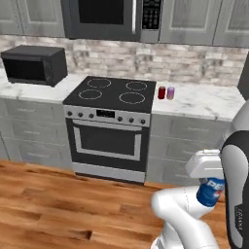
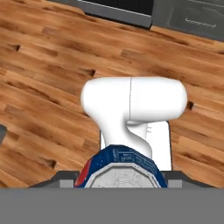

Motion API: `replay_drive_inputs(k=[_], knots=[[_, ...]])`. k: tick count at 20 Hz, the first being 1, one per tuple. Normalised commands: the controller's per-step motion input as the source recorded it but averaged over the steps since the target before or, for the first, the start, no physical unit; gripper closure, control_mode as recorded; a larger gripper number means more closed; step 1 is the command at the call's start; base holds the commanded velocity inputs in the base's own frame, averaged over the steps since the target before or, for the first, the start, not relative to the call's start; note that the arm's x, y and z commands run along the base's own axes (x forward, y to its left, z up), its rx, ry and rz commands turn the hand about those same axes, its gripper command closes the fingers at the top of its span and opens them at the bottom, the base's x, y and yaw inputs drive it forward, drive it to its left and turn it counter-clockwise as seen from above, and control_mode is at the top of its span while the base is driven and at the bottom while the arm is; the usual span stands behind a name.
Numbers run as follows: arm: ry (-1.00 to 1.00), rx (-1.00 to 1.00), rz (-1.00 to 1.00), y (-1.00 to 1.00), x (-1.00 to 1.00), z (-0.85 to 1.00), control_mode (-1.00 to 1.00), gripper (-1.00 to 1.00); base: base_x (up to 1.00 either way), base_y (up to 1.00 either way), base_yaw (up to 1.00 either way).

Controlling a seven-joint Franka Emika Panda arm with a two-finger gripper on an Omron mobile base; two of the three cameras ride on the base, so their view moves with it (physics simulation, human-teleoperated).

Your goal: Four empty soda cans are scattered around the kitchen. Gather all the cans and cluster them next to the stove for recycling.

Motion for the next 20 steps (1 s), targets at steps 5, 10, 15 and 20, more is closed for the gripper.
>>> replay_drive_inputs(k=[5,10,15,20], knots=[[0.00,0.00,0.00,0.00,0.00,0.00,1.00,1.00,0.93,0.06,-0.37],[0.00,0.00,0.00,0.00,0.00,0.00,1.00,1.00,0.86,0.07,-0.33],[0.00,0.00,0.00,0.00,0.00,0.00,1.00,1.00,0.63,0.34,-0.26],[0.00,0.00,0.00,0.00,0.00,0.00,1.00,1.00,0.61,0.35,-0.30]])
